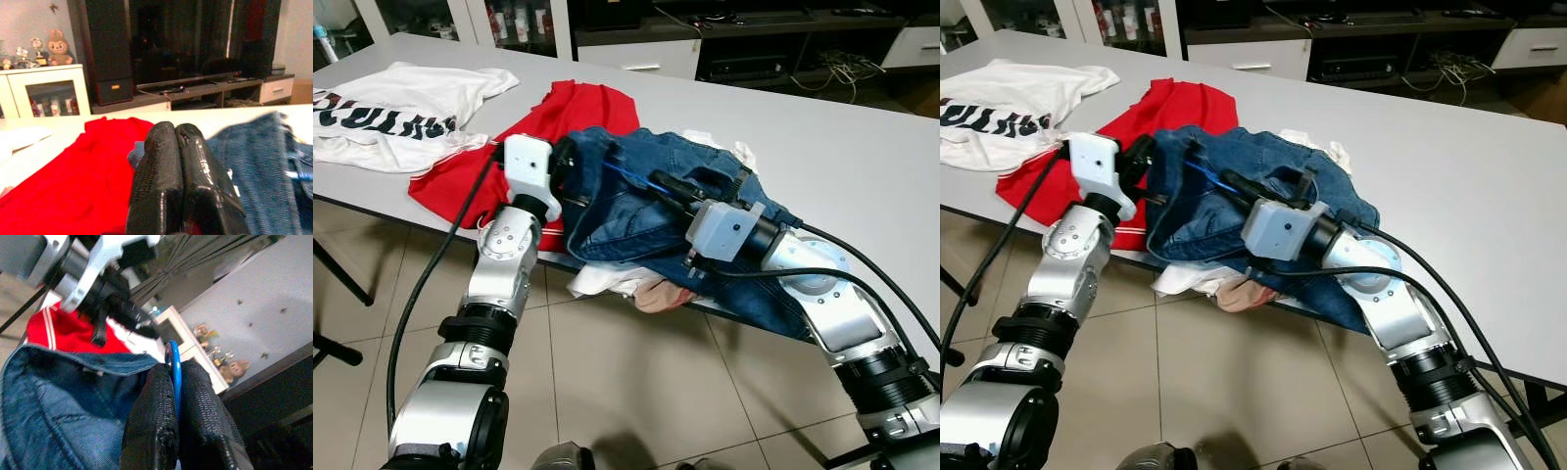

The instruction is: Hang hanger

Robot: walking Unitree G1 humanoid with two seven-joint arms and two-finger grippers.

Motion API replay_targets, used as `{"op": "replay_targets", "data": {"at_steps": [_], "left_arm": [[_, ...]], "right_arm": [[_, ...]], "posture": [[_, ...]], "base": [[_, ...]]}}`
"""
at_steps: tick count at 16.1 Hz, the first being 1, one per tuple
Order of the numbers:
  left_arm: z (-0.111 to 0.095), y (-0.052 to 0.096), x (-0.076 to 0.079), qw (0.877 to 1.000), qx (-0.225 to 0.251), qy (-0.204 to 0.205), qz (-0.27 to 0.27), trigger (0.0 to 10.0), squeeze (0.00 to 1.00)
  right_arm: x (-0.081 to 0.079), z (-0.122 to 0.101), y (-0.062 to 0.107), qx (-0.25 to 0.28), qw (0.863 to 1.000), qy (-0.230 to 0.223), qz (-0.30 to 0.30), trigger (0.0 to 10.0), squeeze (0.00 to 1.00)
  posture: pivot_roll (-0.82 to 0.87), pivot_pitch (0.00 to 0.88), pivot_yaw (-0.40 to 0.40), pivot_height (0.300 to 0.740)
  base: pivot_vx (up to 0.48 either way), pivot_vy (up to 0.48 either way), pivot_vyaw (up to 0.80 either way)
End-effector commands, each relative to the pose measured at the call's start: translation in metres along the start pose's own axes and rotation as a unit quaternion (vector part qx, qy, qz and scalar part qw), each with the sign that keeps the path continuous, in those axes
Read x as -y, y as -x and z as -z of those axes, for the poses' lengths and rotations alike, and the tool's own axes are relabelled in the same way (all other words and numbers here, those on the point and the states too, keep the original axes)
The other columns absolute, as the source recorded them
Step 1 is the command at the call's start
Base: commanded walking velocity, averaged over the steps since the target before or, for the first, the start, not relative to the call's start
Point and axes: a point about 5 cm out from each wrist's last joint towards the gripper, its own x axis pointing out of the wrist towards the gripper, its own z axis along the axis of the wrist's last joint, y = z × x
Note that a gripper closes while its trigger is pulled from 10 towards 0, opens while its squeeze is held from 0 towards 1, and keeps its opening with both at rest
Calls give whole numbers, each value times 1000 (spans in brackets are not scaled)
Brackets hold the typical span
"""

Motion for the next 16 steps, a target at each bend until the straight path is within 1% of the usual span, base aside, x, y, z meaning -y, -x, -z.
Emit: {"op": "replay_targets", "data": {"at_steps": [1,2,3,5,6,7,8,10,11,12,13,14,15,16], "left_arm": [[-1,0,-4,1000,4,5,-10,0,0],[0,1,-7,1000,3,5,-18,0,0],[0,3,-15,999,3,5,-35,0,0],[0,5,-21,999,2,2,-43,0,0],[0,5,-23,999,1,1,-44,0,0],[1,6,-23,999,0,0,-44,0,0],[1,6,-23,999,-1,0,-43,0,0],[5,5,-15,999,-12,4,-31,0,0],[7,3,-7,1000,-16,20,-13,0,0],[7,2,1,999,-15,36,8,0,0],[7,2,6,999,-16,35,23,5647,0],[3,7,34,991,2,39,126,10000,0],[2,8,36,990,6,43,134,10000,0],[-1,11,42,986,20,55,153,10000,1000]], "right_arm": [[5,3,4,-11,1000,2,0,0,0],[6,4,8,-14,1000,1,-4,0,0],[8,4,16,-12,1000,-13,-14,0,0],[12,4,25,-9,999,-15,-29,0,0],[16,4,30,-6,999,-17,-34,0,0],[25,5,37,-10,999,-17,-33,0,0],[28,5,38,-13,999,-14,-30,0,0],[40,8,40,-27,999,9,-25,0,0],[44,8,39,-31,999,21,-26,0,0],[45,7,39,-32,999,24,-28,0,0],[45,8,38,-34,999,28,-32,0,0],[42,9,34,-38,998,35,-39,0,0],[41,9,33,-37,998,34,-39,0,0],[38,7,28,-31,998,31,-41,0,0]], "posture": [[-31,0,36,740],[-30,0,35,740],[-31,0,34,740],[-31,0,34,740],[-31,0,34,740],[-31,0,34,740],[-31,0,34,740],[-39,0,38,740],[-41,0,39,740],[-41,0,39,740],[-41,0,39,740],[-33,0,35,740],[-33,0,35,740],[-31,0,35,740]], "base": [[0,0,0],[0,0,0],[0,0,0],[0,0,0],[0,0,0],[0,0,0],[0,0,0],[0,0,0],[0,0,0],[0,0,0],[0,0,0],[0,0,0],[0,0,0],[0,0,0]]}}
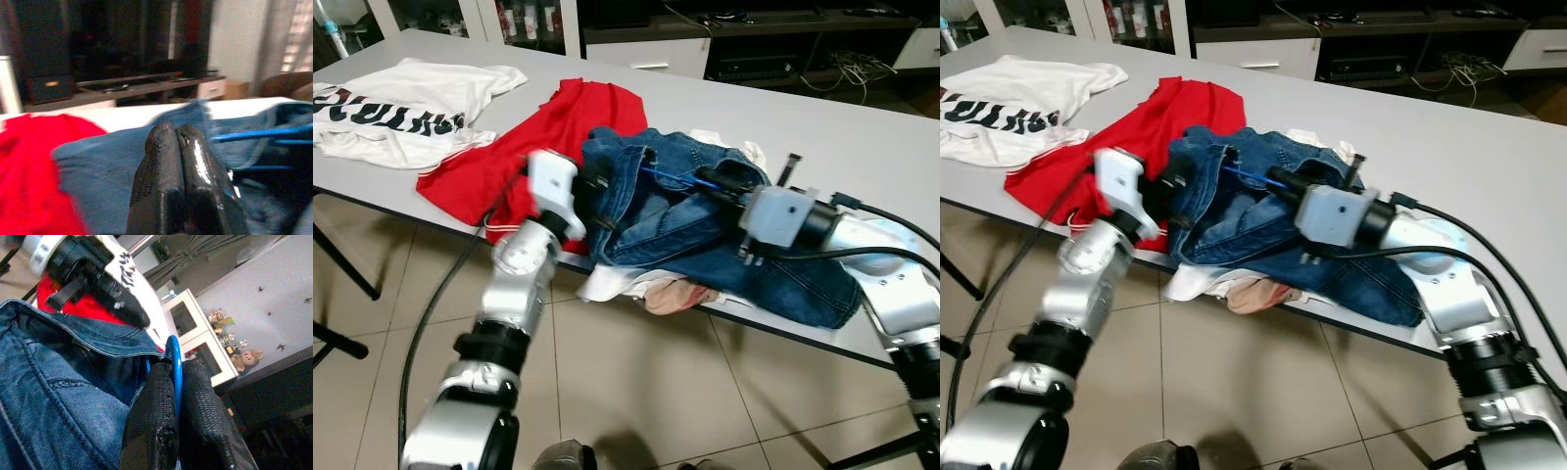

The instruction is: Hang hanger

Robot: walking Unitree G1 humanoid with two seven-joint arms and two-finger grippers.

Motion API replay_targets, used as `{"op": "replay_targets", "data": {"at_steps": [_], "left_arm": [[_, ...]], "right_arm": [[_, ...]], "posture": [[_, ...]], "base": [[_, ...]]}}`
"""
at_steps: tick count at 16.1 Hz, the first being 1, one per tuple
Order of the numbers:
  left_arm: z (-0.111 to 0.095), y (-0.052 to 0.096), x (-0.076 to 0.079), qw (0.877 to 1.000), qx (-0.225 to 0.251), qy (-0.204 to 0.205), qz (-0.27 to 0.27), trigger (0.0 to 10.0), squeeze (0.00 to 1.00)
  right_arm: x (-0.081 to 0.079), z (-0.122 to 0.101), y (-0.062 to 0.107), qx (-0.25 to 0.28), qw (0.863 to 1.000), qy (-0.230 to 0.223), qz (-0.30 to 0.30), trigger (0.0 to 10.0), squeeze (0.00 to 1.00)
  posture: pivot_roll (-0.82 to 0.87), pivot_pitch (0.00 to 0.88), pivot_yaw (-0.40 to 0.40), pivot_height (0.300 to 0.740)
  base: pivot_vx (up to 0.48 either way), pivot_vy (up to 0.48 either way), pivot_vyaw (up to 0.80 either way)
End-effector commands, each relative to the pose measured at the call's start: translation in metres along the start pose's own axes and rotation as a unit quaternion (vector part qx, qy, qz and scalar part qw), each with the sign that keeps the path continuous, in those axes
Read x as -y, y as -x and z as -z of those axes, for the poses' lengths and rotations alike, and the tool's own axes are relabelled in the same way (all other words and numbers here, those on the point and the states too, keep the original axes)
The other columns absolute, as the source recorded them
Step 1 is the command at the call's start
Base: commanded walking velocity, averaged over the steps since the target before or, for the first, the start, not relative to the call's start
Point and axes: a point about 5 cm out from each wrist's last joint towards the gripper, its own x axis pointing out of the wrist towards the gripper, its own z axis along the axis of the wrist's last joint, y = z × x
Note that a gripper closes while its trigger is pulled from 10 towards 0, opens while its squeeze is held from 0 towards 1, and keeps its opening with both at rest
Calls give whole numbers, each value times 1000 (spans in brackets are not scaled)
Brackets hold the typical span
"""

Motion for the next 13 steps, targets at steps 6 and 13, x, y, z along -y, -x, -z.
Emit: {"op": "replay_targets", "data": {"at_steps": [6,13], "left_arm": [[-2,10,18,995,-18,-10,102,10000,1000],[28,14,-5,982,-165,-87,20,10000,0]], "right_arm": [[-5,-5,-10,12,1000,2,-7,0,0],[-3,-6,-9,12,1000,3,-3,0,0]], "posture": [[-22,0,33,740],[-29,0,31,740]], "base": [[0,0,0],[0,0,0]]}}
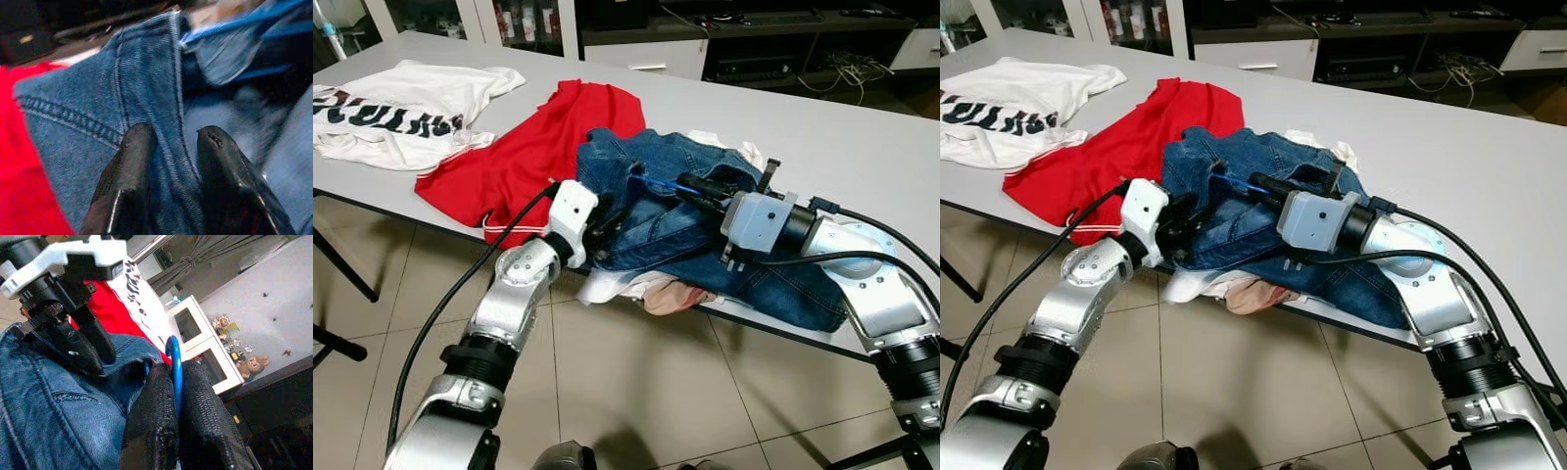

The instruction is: Hang hanger

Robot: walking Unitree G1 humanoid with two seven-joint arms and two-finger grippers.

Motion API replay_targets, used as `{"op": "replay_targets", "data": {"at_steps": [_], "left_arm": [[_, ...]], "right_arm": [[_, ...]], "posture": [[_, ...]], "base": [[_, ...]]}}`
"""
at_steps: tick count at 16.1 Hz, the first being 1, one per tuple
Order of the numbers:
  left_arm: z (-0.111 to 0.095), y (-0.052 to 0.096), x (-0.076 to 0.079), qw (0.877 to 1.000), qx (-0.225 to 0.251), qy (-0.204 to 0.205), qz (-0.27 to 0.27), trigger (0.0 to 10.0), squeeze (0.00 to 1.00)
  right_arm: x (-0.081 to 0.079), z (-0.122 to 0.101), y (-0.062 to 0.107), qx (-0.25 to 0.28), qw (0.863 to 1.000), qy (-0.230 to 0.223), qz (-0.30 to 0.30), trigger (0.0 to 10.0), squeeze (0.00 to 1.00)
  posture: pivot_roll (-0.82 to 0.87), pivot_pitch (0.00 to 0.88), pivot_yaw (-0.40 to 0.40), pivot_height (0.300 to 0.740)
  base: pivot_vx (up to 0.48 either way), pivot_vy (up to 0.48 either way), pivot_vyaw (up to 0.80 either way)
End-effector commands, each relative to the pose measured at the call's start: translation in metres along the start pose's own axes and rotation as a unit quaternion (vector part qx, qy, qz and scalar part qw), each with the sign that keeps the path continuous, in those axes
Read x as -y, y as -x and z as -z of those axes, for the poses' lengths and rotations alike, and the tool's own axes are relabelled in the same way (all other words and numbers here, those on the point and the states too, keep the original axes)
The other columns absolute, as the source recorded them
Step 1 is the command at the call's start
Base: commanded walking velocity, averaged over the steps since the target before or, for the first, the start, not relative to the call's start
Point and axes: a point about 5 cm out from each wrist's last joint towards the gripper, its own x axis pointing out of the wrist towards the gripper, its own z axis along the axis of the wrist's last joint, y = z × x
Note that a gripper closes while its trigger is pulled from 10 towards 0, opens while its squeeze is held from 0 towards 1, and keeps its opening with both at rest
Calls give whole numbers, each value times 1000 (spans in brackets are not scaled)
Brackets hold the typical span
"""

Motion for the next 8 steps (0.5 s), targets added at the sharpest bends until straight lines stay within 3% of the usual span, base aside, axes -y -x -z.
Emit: {"op": "replay_targets", "data": {"at_steps": [1,6,8], "left_arm": [[1,-2,-6,999,-20,-16,-25,10000,0],[-1,-1,-27,993,-25,-21,-114,10000,0],[-5,-1,-35,989,-13,-27,-147,10000,0]], "right_arm": [[7,-4,2,2,1000,11,5,0,0],[0,-9,6,20,999,-8,-45,0,0],[-4,-12,12,24,995,-6,-94,0,0]], "posture": [[-30,0,29,740],[-29,0,24,740],[-29,0,23,740]], "base": [[0,0,0],[0,0,0],[0,0,0]]}}
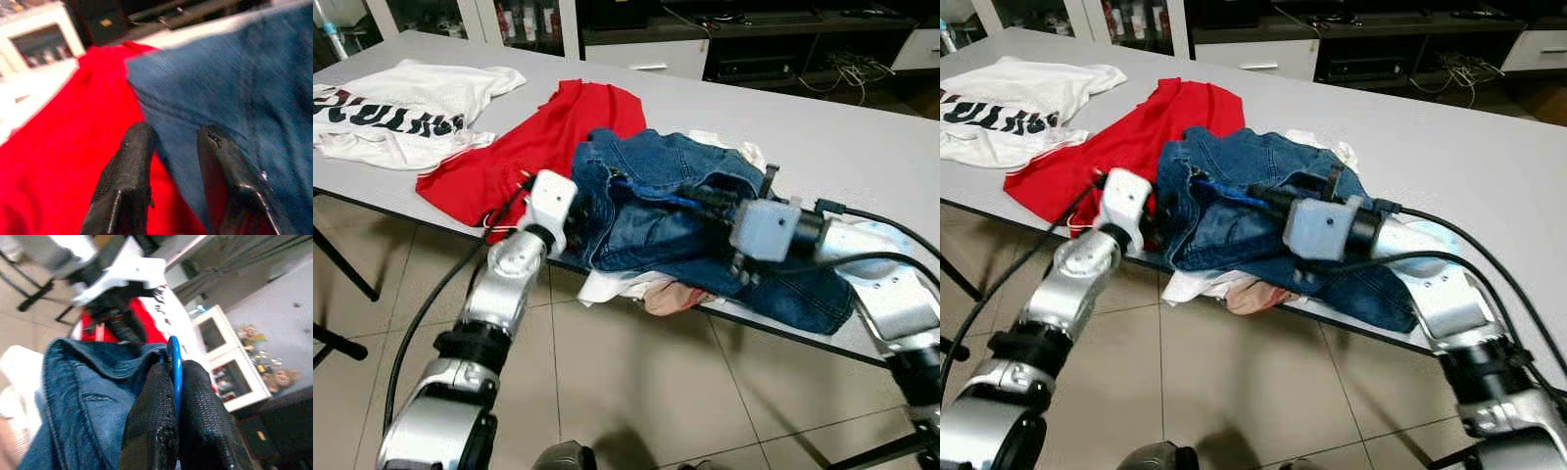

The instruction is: Hang hanger

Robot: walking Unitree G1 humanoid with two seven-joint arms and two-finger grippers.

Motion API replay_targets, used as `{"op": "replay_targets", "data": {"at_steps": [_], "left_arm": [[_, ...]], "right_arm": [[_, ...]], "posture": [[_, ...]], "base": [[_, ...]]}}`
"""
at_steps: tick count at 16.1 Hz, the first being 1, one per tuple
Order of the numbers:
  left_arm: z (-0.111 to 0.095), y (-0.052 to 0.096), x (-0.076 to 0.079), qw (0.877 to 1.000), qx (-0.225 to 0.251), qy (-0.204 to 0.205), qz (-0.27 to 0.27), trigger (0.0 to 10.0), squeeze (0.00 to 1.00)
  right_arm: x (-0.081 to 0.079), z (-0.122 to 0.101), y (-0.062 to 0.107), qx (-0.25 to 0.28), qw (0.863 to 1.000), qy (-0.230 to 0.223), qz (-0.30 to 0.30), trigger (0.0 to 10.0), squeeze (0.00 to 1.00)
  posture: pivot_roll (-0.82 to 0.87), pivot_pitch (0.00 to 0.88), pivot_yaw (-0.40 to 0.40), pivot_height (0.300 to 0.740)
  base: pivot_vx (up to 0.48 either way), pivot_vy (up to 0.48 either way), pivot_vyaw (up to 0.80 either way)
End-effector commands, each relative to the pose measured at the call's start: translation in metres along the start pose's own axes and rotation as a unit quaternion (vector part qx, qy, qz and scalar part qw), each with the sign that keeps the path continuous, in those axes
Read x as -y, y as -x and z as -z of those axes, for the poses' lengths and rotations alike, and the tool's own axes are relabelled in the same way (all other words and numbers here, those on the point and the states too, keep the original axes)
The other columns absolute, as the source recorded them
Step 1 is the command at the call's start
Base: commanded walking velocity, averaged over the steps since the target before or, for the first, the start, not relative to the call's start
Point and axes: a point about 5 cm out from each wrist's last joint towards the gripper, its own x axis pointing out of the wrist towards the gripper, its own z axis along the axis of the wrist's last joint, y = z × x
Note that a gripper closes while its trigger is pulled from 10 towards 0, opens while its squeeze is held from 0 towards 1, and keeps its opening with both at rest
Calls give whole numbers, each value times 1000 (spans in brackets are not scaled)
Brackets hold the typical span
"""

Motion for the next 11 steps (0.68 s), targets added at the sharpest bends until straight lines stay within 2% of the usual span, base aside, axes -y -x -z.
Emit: {"op": "replay_targets", "data": {"at_steps": [1,5,11], "left_arm": [[-4,-2,-6,1000,7,-8,-16,10000,0],[-5,-3,-7,1000,11,-11,-24,10000,0],[-4,-3,-7,1000,11,-10,-23,10000,0]], "right_arm": [[-1,-5,1,9,1000,4,-25,0,0],[11,-15,11,29,998,-6,-49,0,0],[39,-17,26,39,999,-18,-9,0,0]], "posture": [[-29,0,23,740],[-29,0,28,740],[-29,0,28,740]], "base": [[0,0,0],[0,0,0],[0,0,0]]}}
